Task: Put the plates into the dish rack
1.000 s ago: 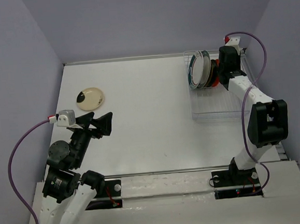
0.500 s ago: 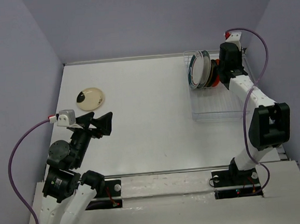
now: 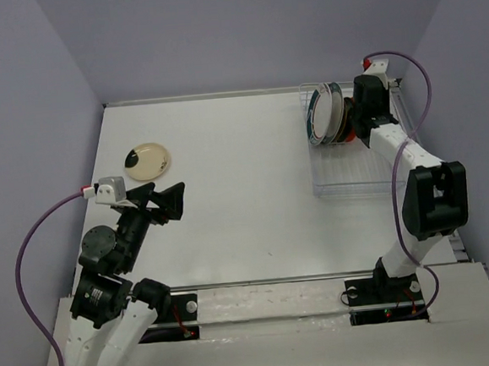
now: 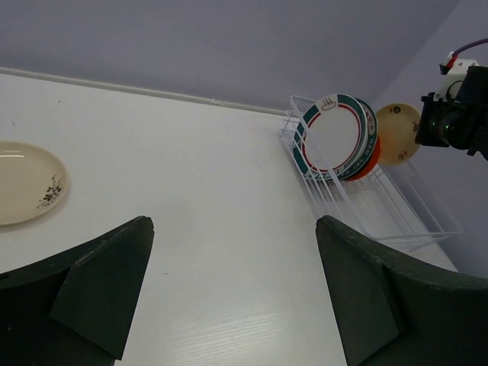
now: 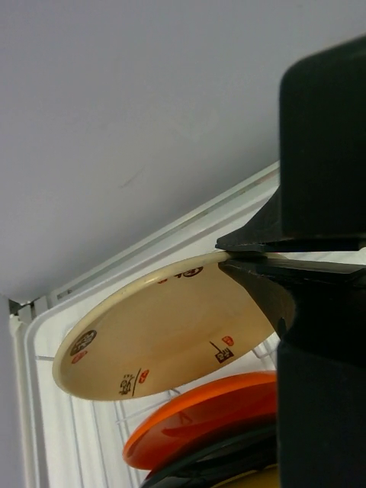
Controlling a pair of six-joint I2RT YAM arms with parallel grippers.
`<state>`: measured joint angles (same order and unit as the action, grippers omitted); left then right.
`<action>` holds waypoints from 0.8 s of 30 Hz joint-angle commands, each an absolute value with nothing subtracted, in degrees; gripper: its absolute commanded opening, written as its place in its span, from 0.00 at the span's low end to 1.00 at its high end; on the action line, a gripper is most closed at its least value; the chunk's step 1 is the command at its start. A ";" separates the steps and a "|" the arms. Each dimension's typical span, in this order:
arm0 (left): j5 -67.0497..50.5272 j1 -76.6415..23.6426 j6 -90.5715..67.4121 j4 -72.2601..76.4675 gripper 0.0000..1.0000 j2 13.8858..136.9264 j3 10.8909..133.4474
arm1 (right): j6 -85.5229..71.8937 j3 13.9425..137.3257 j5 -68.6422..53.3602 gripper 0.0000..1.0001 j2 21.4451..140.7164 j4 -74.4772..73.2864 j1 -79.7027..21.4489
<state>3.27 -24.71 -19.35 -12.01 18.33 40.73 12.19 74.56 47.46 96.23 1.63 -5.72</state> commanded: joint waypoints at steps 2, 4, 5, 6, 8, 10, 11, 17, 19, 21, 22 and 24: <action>3.52 -24.79 -18.63 -10.37 0.99 19.60 40.69 | 9.32 73.65 47.20 0.07 97.73 4.75 -6.15; 3.52 -24.70 -18.63 -10.37 0.99 19.69 40.69 | 8.88 73.56 47.20 0.07 98.17 4.66 -6.15; 3.43 -24.70 -18.63 -10.28 0.99 19.77 40.69 | 8.35 73.39 47.11 0.07 98.61 4.57 -6.15; 3.43 -24.61 -18.63 -10.28 0.99 19.78 40.69 | 7.91 73.39 46.85 0.07 98.70 4.40 -6.15; 3.34 -24.43 -18.63 -10.20 0.99 19.95 40.69 | 6.60 73.21 46.41 0.07 98.88 4.04 -6.15; 3.34 -24.35 -18.72 -10.28 0.99 20.13 40.69 | 5.80 73.39 46.23 0.07 99.14 3.34 -6.15; 3.34 -24.35 -18.72 -10.28 0.99 20.21 40.69 | 5.28 73.48 46.32 0.09 99.40 2.73 -6.15; 3.34 -24.08 -18.89 -10.46 0.99 21.18 41.13 | 1.50 74.97 46.93 0.35 99.32 -1.04 -6.15; 3.43 -23.91 -18.98 -10.37 0.99 21.79 41.22 | 0.27 75.67 46.67 0.50 99.14 -3.60 -6.15; 3.60 -23.99 -19.16 -10.11 0.99 22.32 41.40 | -1.83 76.55 46.58 0.57 98.79 -5.35 -6.15; 3.69 -23.99 -19.33 -9.93 0.99 23.02 41.57 | -2.28 76.81 46.41 0.59 98.09 -5.97 -6.15; 3.69 -23.99 -19.60 -9.41 0.99 23.81 41.75 | -3.07 77.69 46.06 0.60 97.12 -7.20 -6.15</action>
<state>3.31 -24.27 -19.40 -12.23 21.74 40.73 0.97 74.00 45.80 99.20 -4.71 -5.98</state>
